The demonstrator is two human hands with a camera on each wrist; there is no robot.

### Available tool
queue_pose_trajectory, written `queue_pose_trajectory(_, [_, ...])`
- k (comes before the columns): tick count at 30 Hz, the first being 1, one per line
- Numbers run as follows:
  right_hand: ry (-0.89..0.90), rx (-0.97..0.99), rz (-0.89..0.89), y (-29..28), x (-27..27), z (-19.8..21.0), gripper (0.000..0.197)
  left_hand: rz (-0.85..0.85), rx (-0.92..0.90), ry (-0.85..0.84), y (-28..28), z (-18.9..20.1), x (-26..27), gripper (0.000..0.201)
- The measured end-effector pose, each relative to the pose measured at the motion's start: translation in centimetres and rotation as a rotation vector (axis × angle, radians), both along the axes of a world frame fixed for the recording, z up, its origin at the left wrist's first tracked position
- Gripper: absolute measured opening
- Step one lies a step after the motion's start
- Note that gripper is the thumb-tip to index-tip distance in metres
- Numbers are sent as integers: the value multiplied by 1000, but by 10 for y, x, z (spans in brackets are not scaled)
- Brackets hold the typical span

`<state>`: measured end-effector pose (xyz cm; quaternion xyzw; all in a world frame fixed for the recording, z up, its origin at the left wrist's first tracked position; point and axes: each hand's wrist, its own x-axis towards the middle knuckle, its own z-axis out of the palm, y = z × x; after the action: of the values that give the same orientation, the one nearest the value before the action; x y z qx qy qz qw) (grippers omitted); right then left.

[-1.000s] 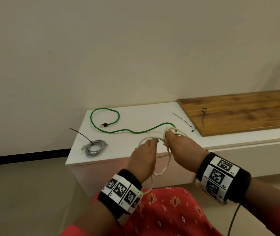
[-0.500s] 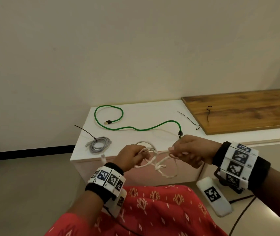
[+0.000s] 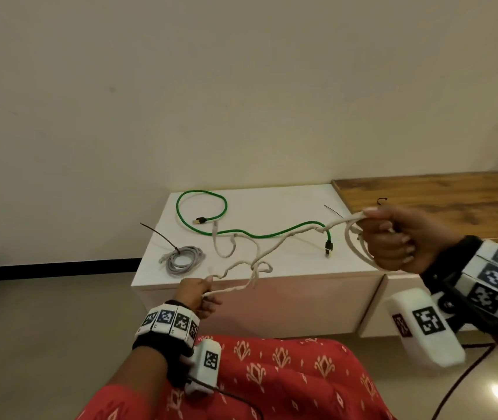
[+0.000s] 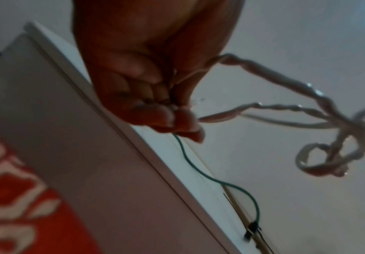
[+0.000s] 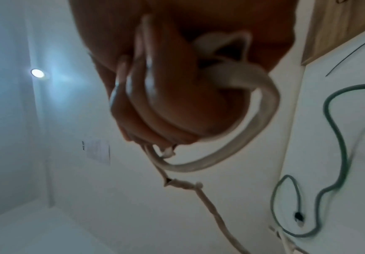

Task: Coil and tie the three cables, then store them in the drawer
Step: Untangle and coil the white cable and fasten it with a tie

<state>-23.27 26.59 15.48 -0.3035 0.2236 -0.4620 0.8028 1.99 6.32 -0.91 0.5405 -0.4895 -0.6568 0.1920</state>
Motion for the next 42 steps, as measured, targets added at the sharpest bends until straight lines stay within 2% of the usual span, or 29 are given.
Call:
queue_pose_trajectory(3, [56, -46, -115, 8, -3, 10, 44, 70, -53, -45, -2, -4, 16, 33])
queue_pose_trajectory(6, [79, -76, -183, 11, -9, 16, 47, 55, -85, -92, -2, -4, 25, 31])
queue_pose_trajectory(8, [99, -54, -220, 9, -11, 14, 49, -4, -109, -119, -2, 3, 20, 30])
queue_pose_trajectory(11, [131, -37, -289, 5, -10, 5, 49, -192, -222, -163, -2, 21, 3, 30])
queue_pose_trajectory(13, [119, -26, -211, -3, 0, -1, 35, -246, -373, -146, 3, 37, -10, 27])
queue_pose_trajectory(14, [192, -15, -228, -3, 3, -2, 29, -243, -512, -149, 8, 48, -16, 26])
queue_pose_trajectory(16, [315, 2, -296, 0, 10, -1, 34, -212, -728, -34, 24, 74, -24, 25])
queue_pose_trajectory(18, [314, 5, -322, 0, 14, -2, 37, -272, -698, 197, 45, 102, -34, 31])
queue_pose_trajectory(20, [292, 6, -316, 0, 18, -1, 37, -422, -546, 316, 65, 119, -45, 36])
queue_pose_trajectory(22, [294, -18, -308, 0, 21, 2, 35, -567, -456, 318, 82, 122, -58, 26])
queue_pose_trajectory(24, [243, -34, -268, -1, 19, 2, 31, -628, -462, 269, 90, 115, -67, 25])
queue_pose_trajectory(26, [100, -58, -179, -2, 15, 2, 29, -572, -463, 249, 93, 107, -70, 15])
queue_pose_trajectory(27, [61, -56, -173, -2, 14, 3, 31, -512, -467, 264, 91, 103, -70, 21])
queue_pose_trajectory(30, [179, -32, -198, 0, 18, 2, 28, -286, -608, 319, 82, 100, -70, 32])
queue_pose_trajectory(33, [192, -15, -38, 0, 32, -7, 28, -120, -799, 295, 71, 105, -71, 34])
queue_pose_trajectory(37, [45, -13, 85, -3, 45, -6, 32, -114, -970, 192, 64, 100, -74, 33])
queue_pose_trajectory(42, [-33, -39, 95, -1, 54, -6, 38, -86, -1021, 191, 63, 95, -79, 35])
